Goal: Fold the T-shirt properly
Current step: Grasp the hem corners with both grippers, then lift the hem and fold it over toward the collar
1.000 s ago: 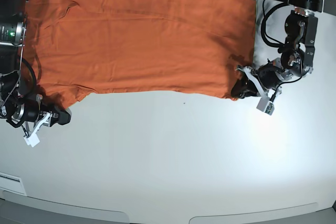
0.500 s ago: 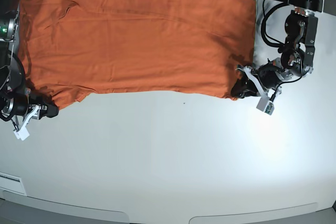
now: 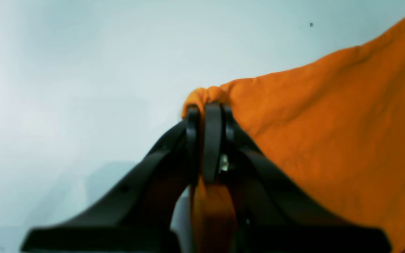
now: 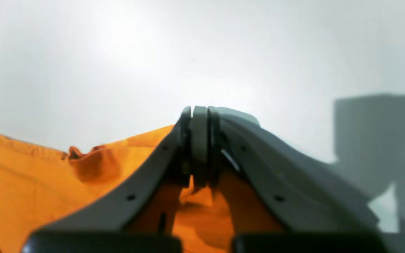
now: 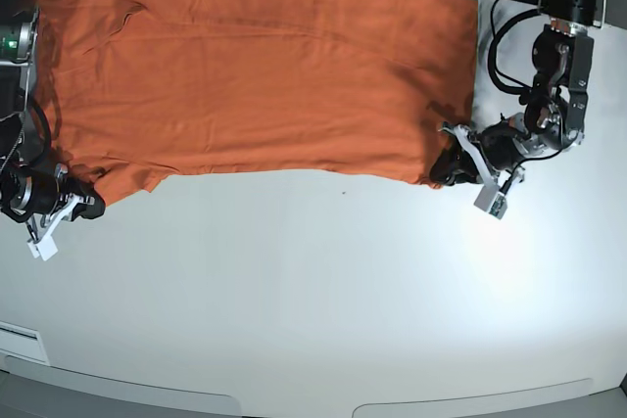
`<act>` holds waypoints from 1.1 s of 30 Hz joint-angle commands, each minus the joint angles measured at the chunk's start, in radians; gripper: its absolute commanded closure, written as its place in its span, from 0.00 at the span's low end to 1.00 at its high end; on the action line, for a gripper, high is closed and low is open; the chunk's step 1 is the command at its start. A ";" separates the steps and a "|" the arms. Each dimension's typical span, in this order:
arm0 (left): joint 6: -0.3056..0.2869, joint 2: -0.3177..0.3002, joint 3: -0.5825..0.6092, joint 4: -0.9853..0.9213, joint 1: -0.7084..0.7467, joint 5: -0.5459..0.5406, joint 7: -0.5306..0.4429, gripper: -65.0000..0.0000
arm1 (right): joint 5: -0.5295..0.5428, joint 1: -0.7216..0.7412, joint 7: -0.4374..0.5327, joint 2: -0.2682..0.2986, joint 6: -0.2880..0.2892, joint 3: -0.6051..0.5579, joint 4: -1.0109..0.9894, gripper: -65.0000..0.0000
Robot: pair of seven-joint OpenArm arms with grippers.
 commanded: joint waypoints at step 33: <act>0.003 -0.004 -0.001 -0.001 -0.240 0.170 -0.139 1.00 | -0.182 0.195 0.167 0.014 -0.002 -0.002 0.140 1.00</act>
